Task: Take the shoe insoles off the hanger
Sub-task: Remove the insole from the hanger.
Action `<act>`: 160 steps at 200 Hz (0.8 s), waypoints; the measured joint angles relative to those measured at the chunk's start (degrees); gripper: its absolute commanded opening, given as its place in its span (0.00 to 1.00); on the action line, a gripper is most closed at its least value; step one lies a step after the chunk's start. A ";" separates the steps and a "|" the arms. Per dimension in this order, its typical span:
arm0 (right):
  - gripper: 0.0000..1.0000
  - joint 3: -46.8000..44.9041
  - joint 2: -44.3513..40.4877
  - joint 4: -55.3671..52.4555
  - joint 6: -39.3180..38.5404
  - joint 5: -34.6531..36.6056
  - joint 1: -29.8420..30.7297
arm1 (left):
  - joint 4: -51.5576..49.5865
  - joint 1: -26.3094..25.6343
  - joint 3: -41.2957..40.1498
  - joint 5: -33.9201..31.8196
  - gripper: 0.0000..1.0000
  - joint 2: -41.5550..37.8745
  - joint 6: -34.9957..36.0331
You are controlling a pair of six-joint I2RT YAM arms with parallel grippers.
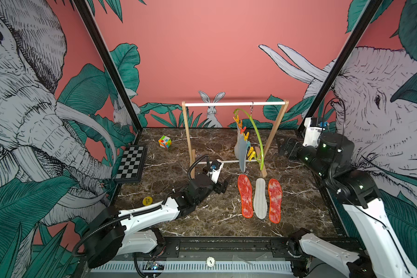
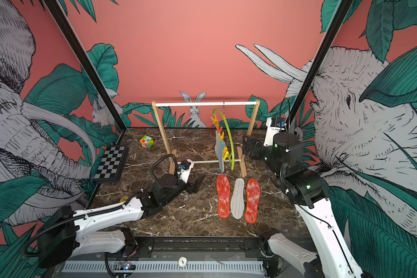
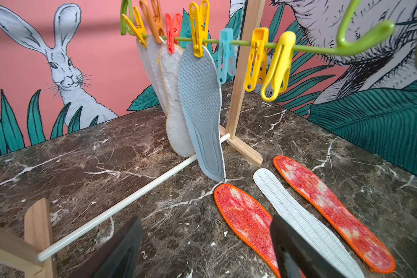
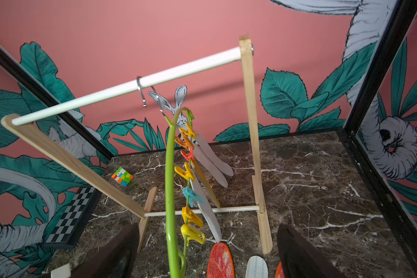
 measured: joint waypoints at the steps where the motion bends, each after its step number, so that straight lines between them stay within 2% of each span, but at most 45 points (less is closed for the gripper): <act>1: 0.86 -0.13 0.02 0.00 0.13 -0.26 -0.22 | 0.24 -0.04 0.02 0.00 0.84 0.22 0.09; 33: 0.81 -10.75 2.01 5.25 7.78 -15.28 -13.14 | 4.94 -1.38 1.77 -0.85 0.83 6.80 2.29; 52: 0.79 -18.80 3.54 8.87 12.11 -21.77 -17.57 | 7.85 -2.45 3.19 -0.90 0.83 10.99 3.74; 87: 0.78 -28.59 4.61 12.61 15.76 -28.09 -18.73 | 11.58 -3.06 6.99 -1.79 0.81 19.58 4.72; 160: 0.79 -37.48 1.33 16.11 16.81 -31.71 -19.56 | 18.49 -3.08 15.74 -6.91 0.79 37.42 2.21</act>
